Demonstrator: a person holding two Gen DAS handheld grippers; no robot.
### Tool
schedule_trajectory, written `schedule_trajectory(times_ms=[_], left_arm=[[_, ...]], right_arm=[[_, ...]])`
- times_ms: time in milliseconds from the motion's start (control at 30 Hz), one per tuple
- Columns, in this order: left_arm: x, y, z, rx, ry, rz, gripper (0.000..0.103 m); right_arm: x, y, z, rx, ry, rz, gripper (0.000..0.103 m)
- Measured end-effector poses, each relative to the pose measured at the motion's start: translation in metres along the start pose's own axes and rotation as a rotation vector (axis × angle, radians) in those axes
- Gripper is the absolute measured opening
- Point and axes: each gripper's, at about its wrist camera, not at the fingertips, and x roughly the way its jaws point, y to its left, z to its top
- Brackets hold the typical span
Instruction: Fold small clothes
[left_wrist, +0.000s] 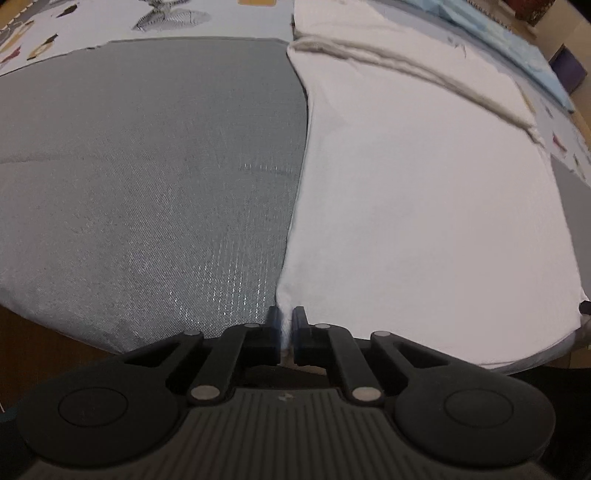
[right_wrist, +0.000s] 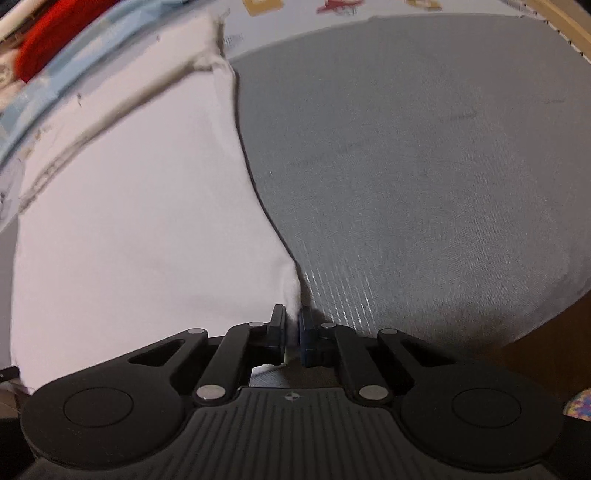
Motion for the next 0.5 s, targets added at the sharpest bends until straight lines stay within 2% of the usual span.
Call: schedule_trajectory(times_ms=[67, 133, 233, 333, 500], left_arm=[[-0.013, 0.004, -0.001, -0.024, -0.039, -0.028, 0.006], [-0.019, 0.011, -0.004, -0.051, -0.049, -0.050, 0.006], [-0.011, 0.015, -0.006, -0.059, 0.003, -0.051, 0.007], [0.003, 0.011, -0.007, -0.040, 0.055, -0.023, 0.014], [0.004, 0.010, -0.006, -0.041, 0.059, -0.016, 0.014]], right_arm=[[-0.005, -0.003, 0.001, 0.012, -0.014, 0.018, 0.006], [-0.001, -0.004, -0.001, 0.011, 0.008, 0.000, 0.006], [0.009, -0.003, -0.003, 0.008, 0.051, -0.026, 0.011], [0.012, 0.000, -0.002, -0.001, 0.054, -0.030, 0.014], [0.013, -0.002, -0.003, -0.012, 0.057, -0.027, 0.014]])
